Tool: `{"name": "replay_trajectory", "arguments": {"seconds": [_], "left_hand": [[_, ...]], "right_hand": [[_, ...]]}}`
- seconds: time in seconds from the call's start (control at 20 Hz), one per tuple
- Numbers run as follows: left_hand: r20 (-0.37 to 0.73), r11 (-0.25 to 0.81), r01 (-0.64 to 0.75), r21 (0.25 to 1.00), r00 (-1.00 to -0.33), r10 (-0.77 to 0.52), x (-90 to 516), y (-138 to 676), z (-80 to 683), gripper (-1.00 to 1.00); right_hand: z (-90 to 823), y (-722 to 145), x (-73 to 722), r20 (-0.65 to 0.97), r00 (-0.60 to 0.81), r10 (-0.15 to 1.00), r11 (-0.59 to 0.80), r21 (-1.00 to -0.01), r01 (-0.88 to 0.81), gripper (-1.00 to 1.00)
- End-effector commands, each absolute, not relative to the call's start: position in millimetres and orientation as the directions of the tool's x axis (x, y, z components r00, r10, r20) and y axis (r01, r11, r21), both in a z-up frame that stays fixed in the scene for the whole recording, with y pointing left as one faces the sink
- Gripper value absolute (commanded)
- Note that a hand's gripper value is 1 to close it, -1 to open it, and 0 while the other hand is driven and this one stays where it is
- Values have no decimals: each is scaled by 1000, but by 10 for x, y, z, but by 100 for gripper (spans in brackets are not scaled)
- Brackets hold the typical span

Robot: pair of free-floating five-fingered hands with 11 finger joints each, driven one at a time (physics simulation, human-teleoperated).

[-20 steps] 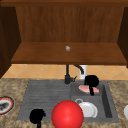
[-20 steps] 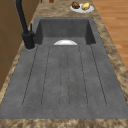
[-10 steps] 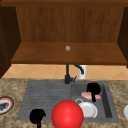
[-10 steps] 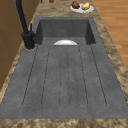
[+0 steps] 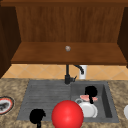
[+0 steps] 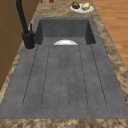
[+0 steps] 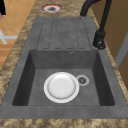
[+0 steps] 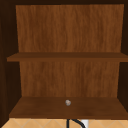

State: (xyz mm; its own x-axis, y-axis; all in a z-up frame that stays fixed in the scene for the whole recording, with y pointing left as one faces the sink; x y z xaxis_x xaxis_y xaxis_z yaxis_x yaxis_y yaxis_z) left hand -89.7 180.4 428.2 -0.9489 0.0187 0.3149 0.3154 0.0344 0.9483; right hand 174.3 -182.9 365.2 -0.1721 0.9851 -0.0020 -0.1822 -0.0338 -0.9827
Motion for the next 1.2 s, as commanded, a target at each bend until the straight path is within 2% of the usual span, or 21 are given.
{"name": "replay_trajectory", "arguments": {"seconds": [0.0,0.5,1.15], "left_hand": [[315,34,315,948,-949,19,-897,1804,4282,0],[315,34,315,948,-949,19,-897,1804,4282,0],[315,34,315,948,-949,19,-897,1804,4282,0]], "right_hand": [[3343,-1769,2029,-33,-193,981,-68,-982,-178,100],[2509,-1804,2718,-4,-178,984,-36,-984,-174,100],[1478,-1967,2886,-2,-168,986,-31,-986,-167,100]]}}
